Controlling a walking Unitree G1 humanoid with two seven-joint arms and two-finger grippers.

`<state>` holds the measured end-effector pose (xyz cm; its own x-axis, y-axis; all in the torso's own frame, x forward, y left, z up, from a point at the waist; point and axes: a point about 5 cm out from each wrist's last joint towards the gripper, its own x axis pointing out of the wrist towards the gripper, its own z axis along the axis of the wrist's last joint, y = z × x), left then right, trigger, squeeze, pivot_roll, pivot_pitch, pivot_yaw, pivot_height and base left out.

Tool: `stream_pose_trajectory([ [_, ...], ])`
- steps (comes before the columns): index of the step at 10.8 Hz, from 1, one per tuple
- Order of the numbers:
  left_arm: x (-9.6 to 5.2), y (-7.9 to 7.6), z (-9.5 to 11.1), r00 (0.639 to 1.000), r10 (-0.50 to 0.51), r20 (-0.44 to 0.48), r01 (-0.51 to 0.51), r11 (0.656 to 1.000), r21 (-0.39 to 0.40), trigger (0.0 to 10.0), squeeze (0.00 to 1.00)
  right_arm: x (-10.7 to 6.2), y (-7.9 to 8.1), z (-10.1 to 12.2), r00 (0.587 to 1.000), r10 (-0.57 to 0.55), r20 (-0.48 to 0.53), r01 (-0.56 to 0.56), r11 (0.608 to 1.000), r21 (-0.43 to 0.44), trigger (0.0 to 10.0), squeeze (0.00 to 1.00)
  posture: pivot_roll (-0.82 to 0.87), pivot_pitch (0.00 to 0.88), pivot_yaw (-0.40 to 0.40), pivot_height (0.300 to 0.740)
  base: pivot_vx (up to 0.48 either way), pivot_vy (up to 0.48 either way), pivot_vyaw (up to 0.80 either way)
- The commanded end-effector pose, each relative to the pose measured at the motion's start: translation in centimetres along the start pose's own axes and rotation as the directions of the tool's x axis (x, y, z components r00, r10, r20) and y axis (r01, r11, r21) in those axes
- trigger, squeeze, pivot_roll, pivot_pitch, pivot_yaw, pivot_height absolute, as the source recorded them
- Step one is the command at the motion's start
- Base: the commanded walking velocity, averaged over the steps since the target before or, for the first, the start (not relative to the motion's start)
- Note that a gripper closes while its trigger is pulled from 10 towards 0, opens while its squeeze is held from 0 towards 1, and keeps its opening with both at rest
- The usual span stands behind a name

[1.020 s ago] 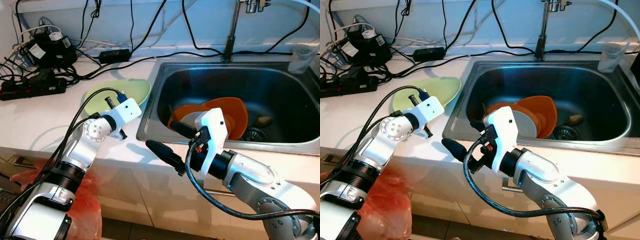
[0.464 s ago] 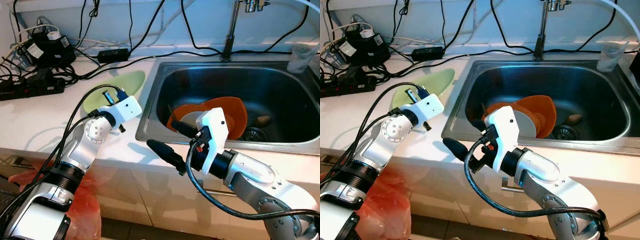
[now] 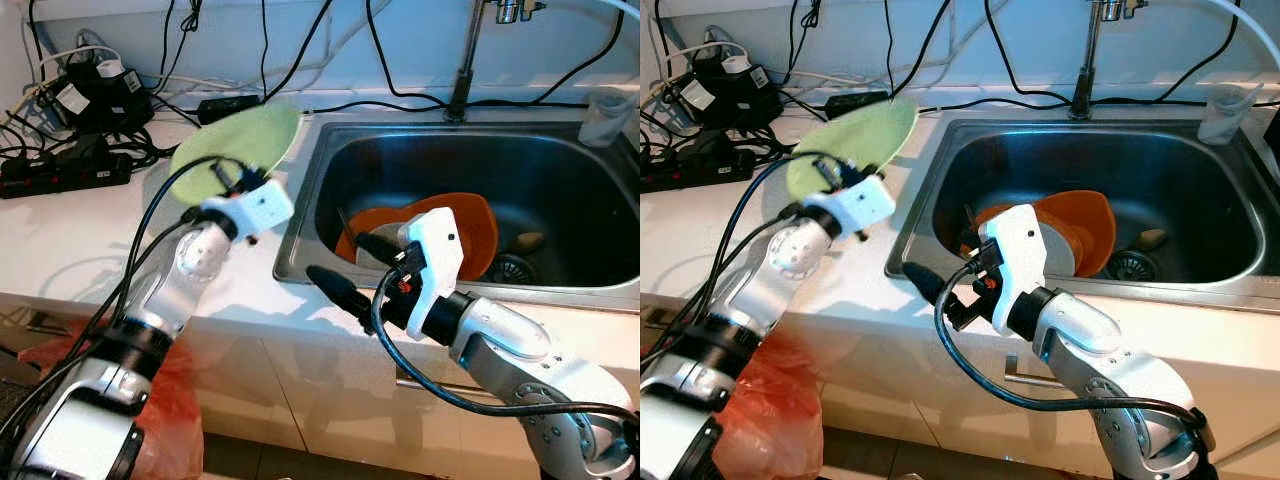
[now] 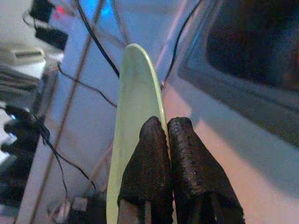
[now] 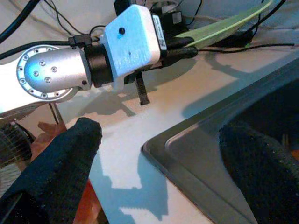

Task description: Kitchen organization

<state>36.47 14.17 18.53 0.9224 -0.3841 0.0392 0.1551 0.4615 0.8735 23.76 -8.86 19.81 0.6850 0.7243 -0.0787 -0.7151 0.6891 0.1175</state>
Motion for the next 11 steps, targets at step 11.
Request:
stream_pose_trajectory([
  [11, 3.7, -4.0, 10.4, 0.912, -0.020, 0.411, 0.081, 0.988, -0.133, 0.0, 0.00, -4.2, -5.9, 0.2, 0.858, -0.512, -0.047, 0.499, 0.852, -0.157, 10.0, 0.00, -0.29, 0.000, 0.241, 0.740, 0.000, 0.000, 0.00],
])
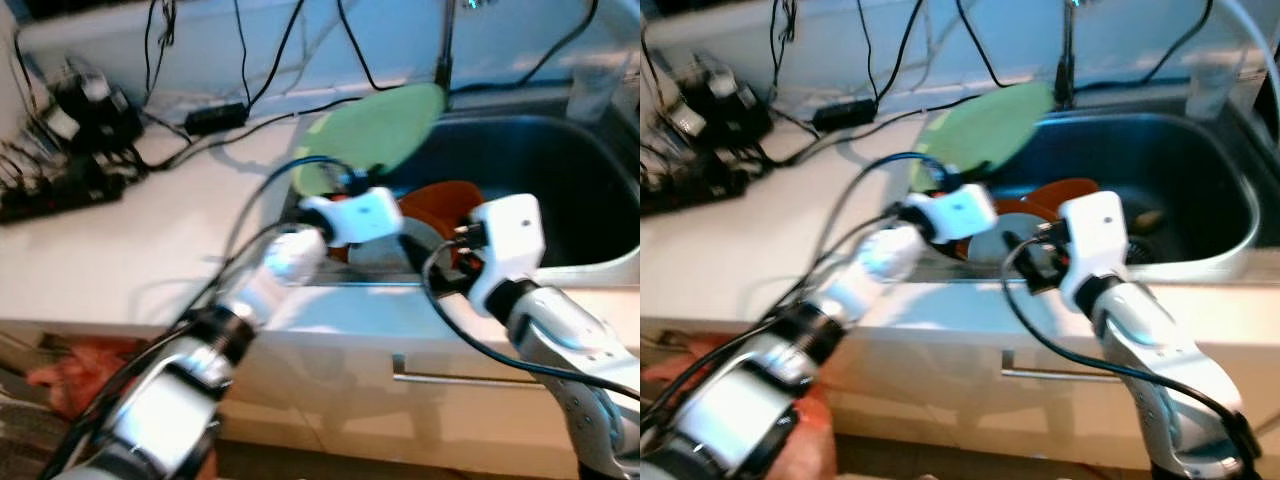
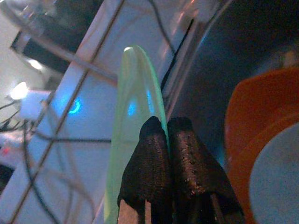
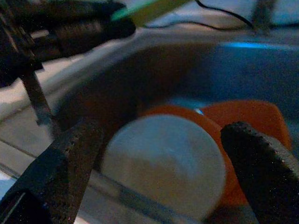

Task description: Kitchen organization

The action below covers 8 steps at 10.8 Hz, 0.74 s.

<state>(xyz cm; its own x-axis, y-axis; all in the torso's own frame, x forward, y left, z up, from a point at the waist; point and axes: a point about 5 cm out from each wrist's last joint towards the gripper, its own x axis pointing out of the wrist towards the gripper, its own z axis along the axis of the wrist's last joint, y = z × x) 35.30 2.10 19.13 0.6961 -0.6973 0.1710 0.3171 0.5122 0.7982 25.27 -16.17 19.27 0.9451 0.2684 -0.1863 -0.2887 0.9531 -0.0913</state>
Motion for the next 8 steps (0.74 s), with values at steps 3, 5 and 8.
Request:
stream_pose_trajectory([
  [3, 1.2, -1.0, 1.6, 0.996, -0.023, 0.088, 0.027, 0.999, -0.038, 0.0, 0.00, -1.4, -1.2, 0.2, 0.994, -0.108, -0.013, 0.107, 0.994, -0.030, 10.0, 0.00, -0.36, 0.000, 0.266, 0.740, 0.000, 0.000, 0.00],
  [5, 1.8, -3.2, 1.9, 0.994, -0.074, 0.084, 0.082, 0.992, -0.092, 0.0, 0.00, -2.3, -2.0, 0.2, 0.984, -0.175, -0.020, 0.174, 0.984, -0.045, 10.0, 0.00, -0.41, 0.000, 0.275, 0.740, 0.000, 0.000, 0.00],
  [8, 2.0, -4.4, 0.6, 0.994, -0.103, -0.032, 0.096, 0.980, -0.172, 0.0, 0.00, -2.4, -1.9, 0.7, 0.983, -0.182, -0.004, 0.181, 0.982, -0.046, 10.0, 0.00, -0.41, 0.000, 0.261, 0.740, 0.000, 0.000, 0.00],
])
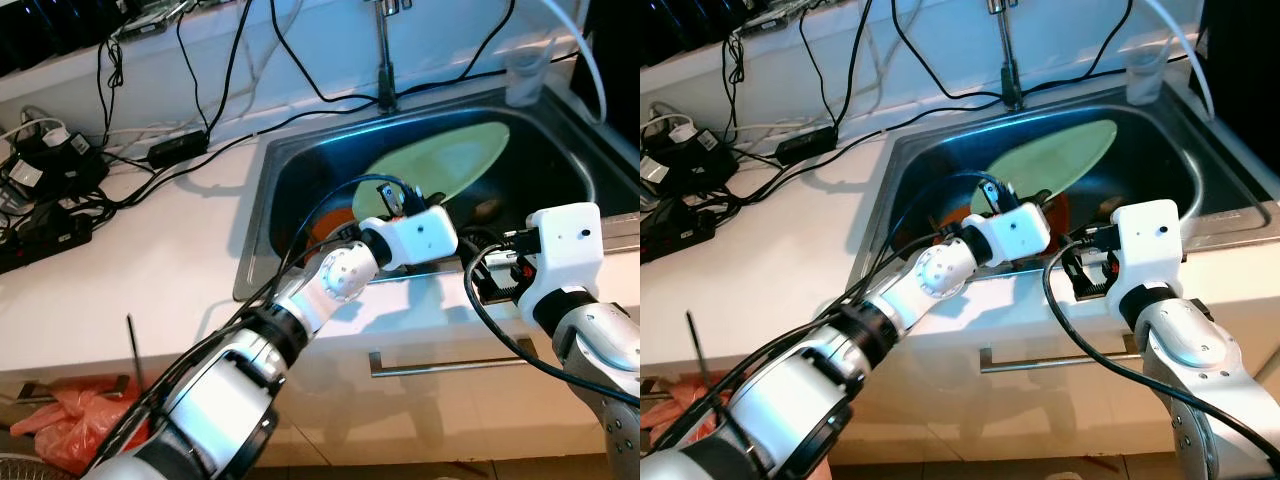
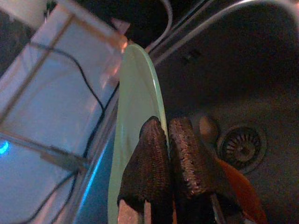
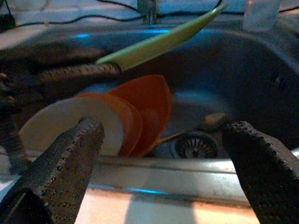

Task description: Kitchen organization

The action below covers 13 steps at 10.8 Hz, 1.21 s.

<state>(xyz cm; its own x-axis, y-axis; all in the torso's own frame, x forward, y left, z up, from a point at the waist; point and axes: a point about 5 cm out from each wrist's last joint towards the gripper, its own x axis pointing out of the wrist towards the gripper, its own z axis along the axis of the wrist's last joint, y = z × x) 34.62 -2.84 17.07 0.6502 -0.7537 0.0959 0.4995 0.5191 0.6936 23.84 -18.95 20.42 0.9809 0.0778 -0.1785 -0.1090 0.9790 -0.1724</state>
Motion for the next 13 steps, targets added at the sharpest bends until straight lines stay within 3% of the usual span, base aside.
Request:
stream_pose_trajectory([
  [1, -0.6, 0.4, -1.7, 0.996, 0.018, -0.093, -0.020, 1.000, -0.013, 0.9, 0.00, -0.1, 0.5, 0.5, 1.000, 0.022, 0.022, -0.022, 1.000, 0.005, 10.0, 0.00, -0.41, 0.000, 0.257, 0.740, 0.000, 0.000, 0.00],
  [3, -1.2, 1.5, -3.3, 0.981, 0.038, -0.190, -0.045, 0.998, -0.031, 3.9, 0.00, 0.1, 1.1, 1.2, 0.996, 0.067, 0.056, -0.068, 0.998, 0.012, 10.0, 0.00, -0.40, 0.000, 0.251, 0.740, 0.000, 0.000, 0.00],
  [5, -2.1, 2.3, -4.9, 0.958, 0.050, -0.281, -0.062, 0.998, -0.034, 5.0, 0.00, 0.2, 1.6, 1.4, 0.993, 0.101, 0.063, -0.102, 0.995, 0.013, 10.0, 0.00, -0.39, 0.000, 0.237, 0.740, 0.000, 0.000, 0.00],
  [6, -2.3, 2.6, -5.4, 0.950, 0.040, -0.311, -0.054, 0.998, -0.035, 7.3, 0.00, 0.2, 1.8, 1.4, 0.992, 0.109, 0.065, -0.110, 0.994, 0.014, 10.0, 0.00, -0.39, 0.000, 0.237, 0.740, 0.000, 0.000, 0.00],
  [7, -2.6, 3.2, -5.9, 0.938, 0.034, -0.345, -0.046, 0.999, -0.029, 7.9, 0.00, 0.2, 2.2, 1.9, 0.987, 0.132, 0.090, -0.135, 0.990, 0.029, 10.0, 0.00, -0.38, 0.000, 0.238, 0.740, 0.000, 0.000, 0.00],
  [9, -2.9, 3.8, -6.3, 0.927, 0.034, -0.373, -0.052, 0.998, -0.038, 10.0, 0.00, -0.3, 3.6, 2.4, 0.969, 0.206, 0.134, -0.218, 0.973, 0.079, 10.0, 0.00, -0.37, 0.000, 0.243, 0.740, 0.000, 0.000, 0.00],
  [13, -3.5, 2.8, -7.3, 0.896, -0.048, -0.442, 0.017, 0.997, -0.074, 10.0, 0.00, -0.6, 4.8, 2.1, 0.961, 0.252, 0.115, -0.264, 0.960, 0.097, 10.0, 0.00, -0.36, 0.000, 0.255, 0.740, 0.000, 0.000, 0.00],
])
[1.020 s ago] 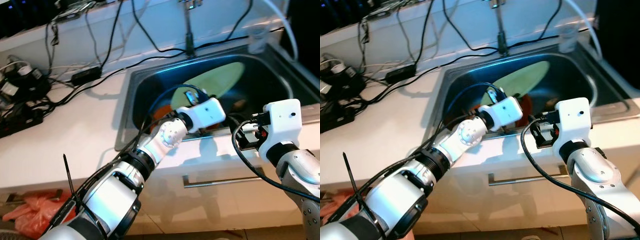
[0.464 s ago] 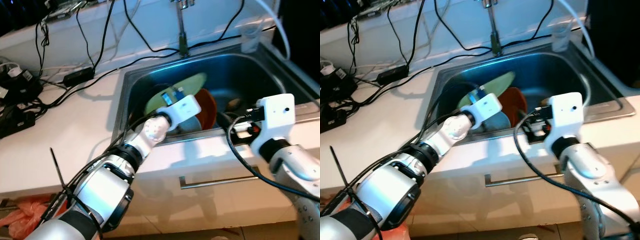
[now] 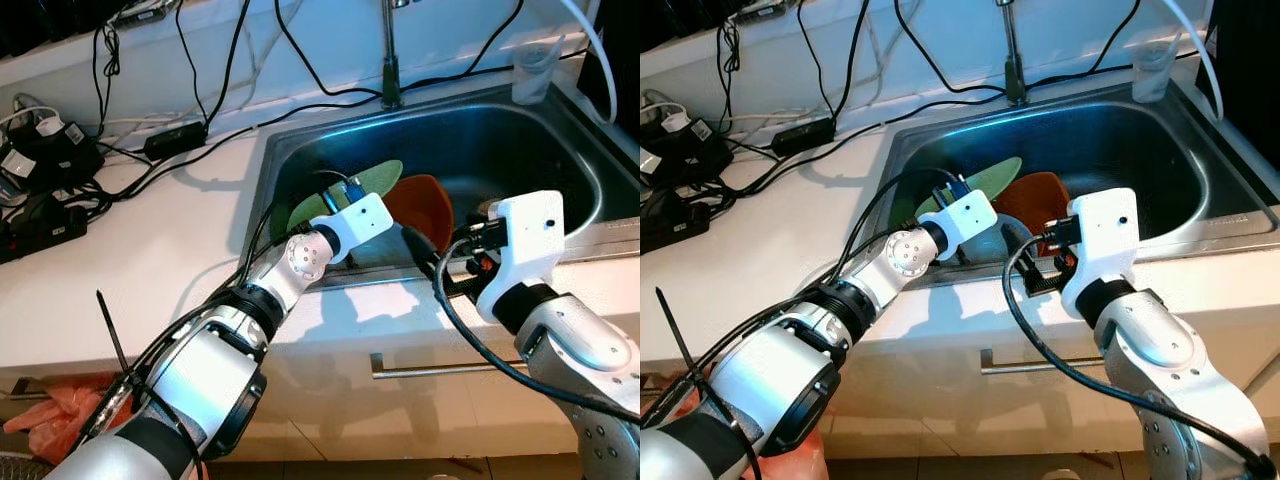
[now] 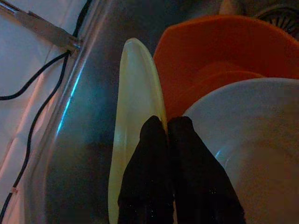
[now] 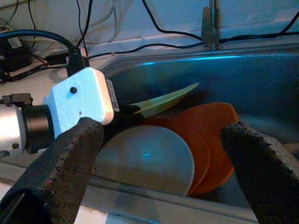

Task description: Kitchen organization

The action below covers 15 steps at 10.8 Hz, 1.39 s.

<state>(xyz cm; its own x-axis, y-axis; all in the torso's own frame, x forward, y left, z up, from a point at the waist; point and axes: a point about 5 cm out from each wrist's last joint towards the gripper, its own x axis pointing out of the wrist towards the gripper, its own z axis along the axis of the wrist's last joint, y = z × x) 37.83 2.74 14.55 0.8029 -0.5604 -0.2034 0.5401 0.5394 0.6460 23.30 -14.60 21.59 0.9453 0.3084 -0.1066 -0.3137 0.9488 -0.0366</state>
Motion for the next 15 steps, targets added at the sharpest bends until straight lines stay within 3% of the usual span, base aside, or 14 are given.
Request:
stream_pose_trajectory([
  [1, -0.5, 0.0, -1.8, 0.997, -0.025, -0.078, 0.024, 1.000, -0.013, 10.0, 0.00, 0.0, 0.9, 0.0, 0.999, 0.041, -0.002, -0.041, 0.999, 0.009, 10.0, 0.00, -0.36, 0.000, 0.257, 0.740, 0.000, 0.000, 0.00],
  [2, -0.5, 0.0, -1.8, 0.996, -0.035, -0.079, 0.033, 0.999, -0.031, 10.0, 0.23, 0.0, 1.0, 0.0, 0.999, 0.050, -0.008, -0.050, 0.999, 0.010, 10.0, 0.00, -0.36, 0.000, 0.258, 0.740, 0.000, 0.000, 0.00],
  [3, -0.5, 0.0, -1.8, 0.996, -0.033, -0.080, 0.029, 0.999, -0.042, 10.0, 1.00, -0.1, 1.1, -0.1, 0.998, 0.054, -0.012, -0.054, 0.998, 0.012, 10.0, 0.00, -0.36, 0.000, 0.257, 0.740, 0.000, 0.000, 0.00],
  [11, -0.9, 0.5, -2.5, 0.996, -0.019, -0.082, 0.008, 0.990, -0.139, 10.0, 1.00, 0.3, 1.2, -0.4, 0.996, 0.083, -0.032, -0.083, 0.997, 0.007, 10.0, 0.00, -0.33, 0.000, 0.234, 0.740, 0.000, 0.000, 0.00],
  [13, -1.2, 1.2, -2.8, 0.998, 0.038, -0.053, -0.051, 0.960, -0.275, 10.0, 1.00, 0.8, 1.2, -0.5, 0.994, 0.102, -0.035, -0.102, 0.995, 0.001, 10.0, 0.00, -0.30, 0.000, 0.218, 0.740, 0.000, 0.000, 0.00],
  [15, -1.7, 2.6, -2.8, 0.989, 0.145, 0.007, -0.126, 0.881, -0.456, 10.0, 1.00, 1.4, 1.2, -0.5, 0.992, 0.122, -0.035, -0.122, 0.993, -0.006, 10.0, 0.00, -0.27, 0.000, 0.199, 0.740, 0.000, 0.000, 0.00],
])
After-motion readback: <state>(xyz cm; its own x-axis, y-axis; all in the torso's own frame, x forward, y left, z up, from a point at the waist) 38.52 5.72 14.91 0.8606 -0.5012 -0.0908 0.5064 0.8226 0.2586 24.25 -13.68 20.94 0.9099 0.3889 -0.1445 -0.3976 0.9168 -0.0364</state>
